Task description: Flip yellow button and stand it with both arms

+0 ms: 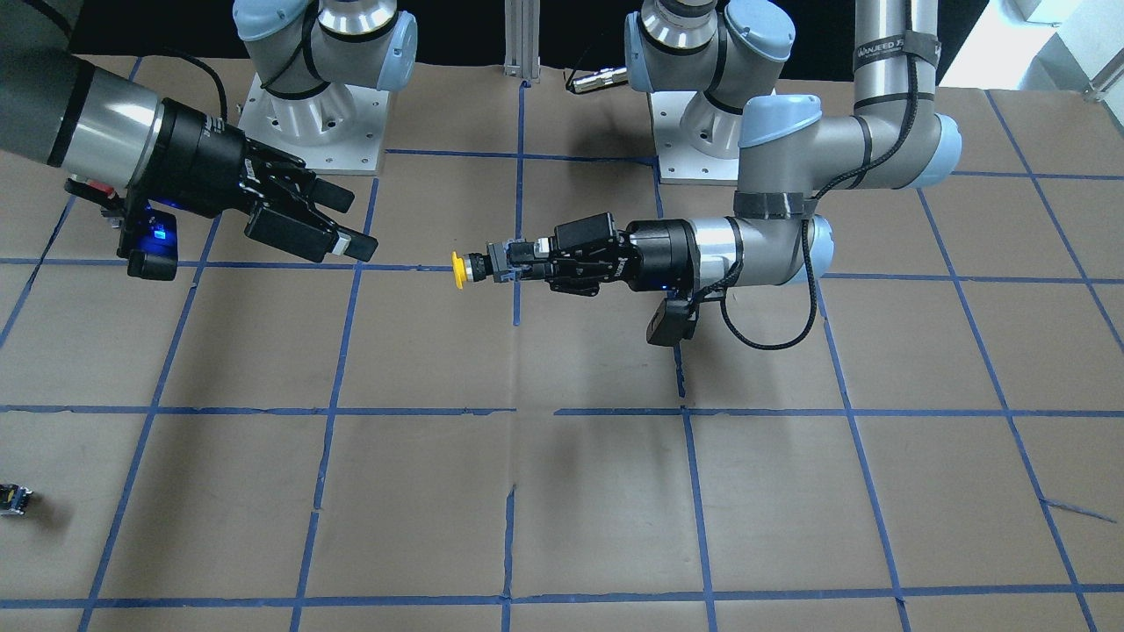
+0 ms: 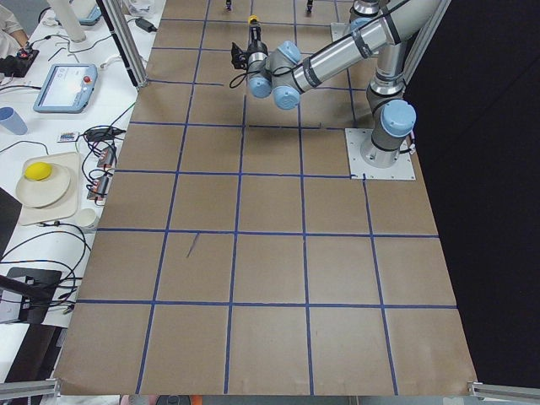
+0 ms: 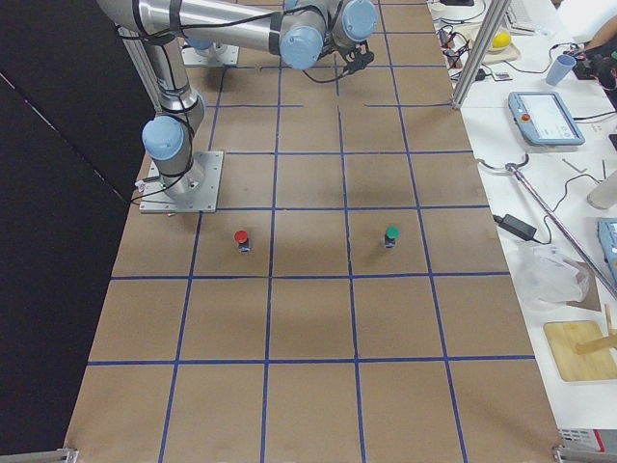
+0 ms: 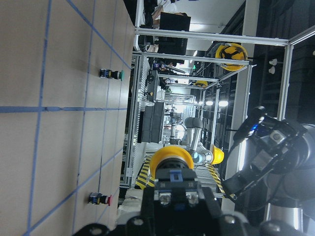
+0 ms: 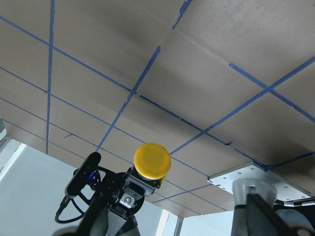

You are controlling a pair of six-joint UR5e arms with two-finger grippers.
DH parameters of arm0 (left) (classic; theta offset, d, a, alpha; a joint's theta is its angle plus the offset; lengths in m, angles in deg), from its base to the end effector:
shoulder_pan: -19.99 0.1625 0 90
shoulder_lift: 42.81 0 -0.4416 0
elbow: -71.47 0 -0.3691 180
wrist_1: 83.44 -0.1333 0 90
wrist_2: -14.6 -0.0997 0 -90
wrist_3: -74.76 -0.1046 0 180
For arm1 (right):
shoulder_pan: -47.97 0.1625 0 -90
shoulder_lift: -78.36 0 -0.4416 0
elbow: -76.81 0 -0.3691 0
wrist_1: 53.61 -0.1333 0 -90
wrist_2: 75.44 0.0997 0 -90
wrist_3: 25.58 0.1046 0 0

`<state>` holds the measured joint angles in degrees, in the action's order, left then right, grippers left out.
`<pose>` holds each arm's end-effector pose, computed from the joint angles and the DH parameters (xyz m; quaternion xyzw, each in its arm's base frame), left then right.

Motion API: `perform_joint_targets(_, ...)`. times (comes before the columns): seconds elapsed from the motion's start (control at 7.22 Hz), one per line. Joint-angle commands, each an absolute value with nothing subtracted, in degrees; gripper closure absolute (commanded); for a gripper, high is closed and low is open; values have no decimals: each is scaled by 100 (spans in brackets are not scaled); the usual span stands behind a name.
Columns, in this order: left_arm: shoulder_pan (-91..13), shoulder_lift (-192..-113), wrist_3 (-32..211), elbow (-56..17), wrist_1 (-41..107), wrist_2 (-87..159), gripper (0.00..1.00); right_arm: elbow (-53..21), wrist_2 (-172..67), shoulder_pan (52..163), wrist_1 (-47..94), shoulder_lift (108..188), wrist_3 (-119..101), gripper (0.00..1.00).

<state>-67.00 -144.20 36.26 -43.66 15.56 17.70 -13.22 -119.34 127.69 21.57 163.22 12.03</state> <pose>-0.2134 -0.4696 0.3086 0.0742 -0.6896 -0.0116 0.7203 0.1204 -0.5057 0.4668 0.4299 0.8006 0.2463 0.3369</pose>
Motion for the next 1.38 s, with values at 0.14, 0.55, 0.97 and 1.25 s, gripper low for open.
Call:
perform_joint_targets(0.14, -7202, -14389, 3635, -4358, 1046, 2547, 100, -1319, -11807, 12821, 2128, 16265, 1468, 0)
perform_joint_targets(0.55, -7300, -14450, 3618, -4376, 560, 2576, 100, -1319, -11666, 12883, 2031, 16309, 1634, 0)
perform_joint_targets(0.97, -7432, -14442, 3618, -4367, 525, 2689, 100, -1319, -11649, 12953, 1969, 16274, 1635, 5)
perform_joint_targets(1.25, -7432, -14459, 3635, -4367, 516, 2857, 100, -1319, -11666, 12953, 1978, 16239, 1644, 30)
